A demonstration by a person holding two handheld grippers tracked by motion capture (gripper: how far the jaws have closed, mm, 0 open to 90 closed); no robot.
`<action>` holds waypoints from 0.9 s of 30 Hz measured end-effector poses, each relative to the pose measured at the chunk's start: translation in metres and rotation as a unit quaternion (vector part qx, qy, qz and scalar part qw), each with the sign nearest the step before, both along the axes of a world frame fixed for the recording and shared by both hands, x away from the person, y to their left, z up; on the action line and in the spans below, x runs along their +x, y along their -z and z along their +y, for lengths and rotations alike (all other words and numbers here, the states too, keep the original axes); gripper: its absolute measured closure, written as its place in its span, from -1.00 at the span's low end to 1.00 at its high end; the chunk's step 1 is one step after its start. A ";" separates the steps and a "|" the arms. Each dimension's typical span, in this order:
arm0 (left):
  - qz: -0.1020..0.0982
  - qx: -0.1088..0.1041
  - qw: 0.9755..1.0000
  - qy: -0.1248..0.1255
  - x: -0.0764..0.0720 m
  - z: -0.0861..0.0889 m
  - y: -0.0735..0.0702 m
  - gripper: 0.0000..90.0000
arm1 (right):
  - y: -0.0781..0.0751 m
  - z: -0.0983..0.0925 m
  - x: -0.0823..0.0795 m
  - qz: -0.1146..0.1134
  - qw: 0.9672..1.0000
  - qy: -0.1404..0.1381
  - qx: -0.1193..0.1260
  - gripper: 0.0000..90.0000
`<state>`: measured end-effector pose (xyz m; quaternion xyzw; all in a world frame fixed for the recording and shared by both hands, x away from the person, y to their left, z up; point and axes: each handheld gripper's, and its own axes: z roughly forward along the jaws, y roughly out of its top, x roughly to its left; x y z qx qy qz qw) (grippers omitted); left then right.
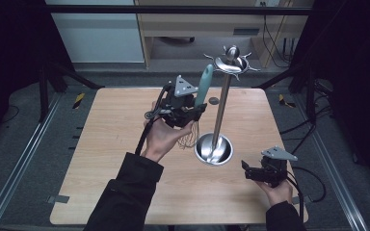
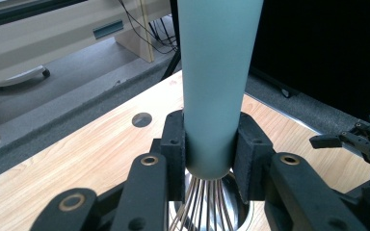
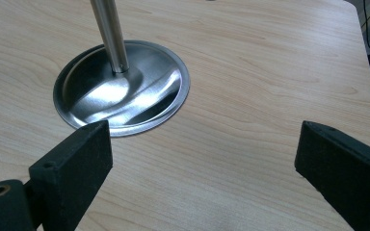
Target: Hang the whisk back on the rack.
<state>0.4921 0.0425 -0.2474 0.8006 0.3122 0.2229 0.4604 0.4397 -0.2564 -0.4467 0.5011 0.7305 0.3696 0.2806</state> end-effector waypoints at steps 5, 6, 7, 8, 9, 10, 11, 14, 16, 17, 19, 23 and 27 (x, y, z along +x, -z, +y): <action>0.001 0.001 1.000 0.000 0.002 -0.002 0.000 0.53 | 0.000 0.000 0.000 0.000 1.000 0.000 0.000 -0.86; 0.002 0.001 1.000 0.000 0.002 -0.003 0.000 0.53 | 0.000 0.000 0.000 -0.001 1.000 0.000 0.000 -0.86; 0.002 0.003 1.000 0.000 0.003 -0.003 0.000 0.53 | 0.000 0.000 0.000 -0.002 1.000 0.000 -0.001 -0.86; 0.002 0.001 1.000 0.000 0.003 -0.004 0.000 0.53 | 0.000 0.000 0.000 -0.001 1.000 0.000 0.000 -0.86; 0.002 0.001 1.000 0.000 0.003 -0.005 0.000 0.53 | 0.000 0.000 0.000 -0.001 1.000 0.000 0.000 -0.86; 0.002 0.002 1.000 -0.001 0.003 -0.005 0.000 0.53 | 0.000 -0.001 0.000 -0.003 1.000 0.000 -0.003 -0.86; 0.002 0.004 1.000 -0.001 0.004 -0.005 0.000 0.53 | 0.000 -0.001 0.000 -0.003 1.000 0.000 -0.003 -0.86; 0.003 0.007 1.000 0.000 0.004 -0.006 0.000 0.53 | 0.000 -0.001 0.000 -0.003 1.000 -0.001 -0.002 -0.86; 0.003 0.006 1.000 -0.001 0.005 -0.008 0.000 0.53 | 0.000 -0.001 0.000 -0.003 1.000 0.000 -0.001 -0.86; 0.004 0.008 1.000 0.000 0.005 -0.009 0.001 0.53 | 0.000 -0.001 0.000 -0.003 1.000 0.000 -0.001 -0.86; 0.004 0.007 1.000 -0.002 0.006 -0.011 0.000 0.53 | 0.000 -0.001 0.000 -0.003 1.000 0.000 -0.001 -0.86; 0.004 0.009 1.000 0.000 0.008 -0.013 -0.001 0.53 | -0.001 -0.002 0.000 -0.001 1.000 0.003 0.003 -0.86; 0.005 0.004 1.000 0.001 0.010 -0.017 0.000 0.53 | 0.000 -0.002 0.000 -0.002 1.000 0.001 0.003 -0.86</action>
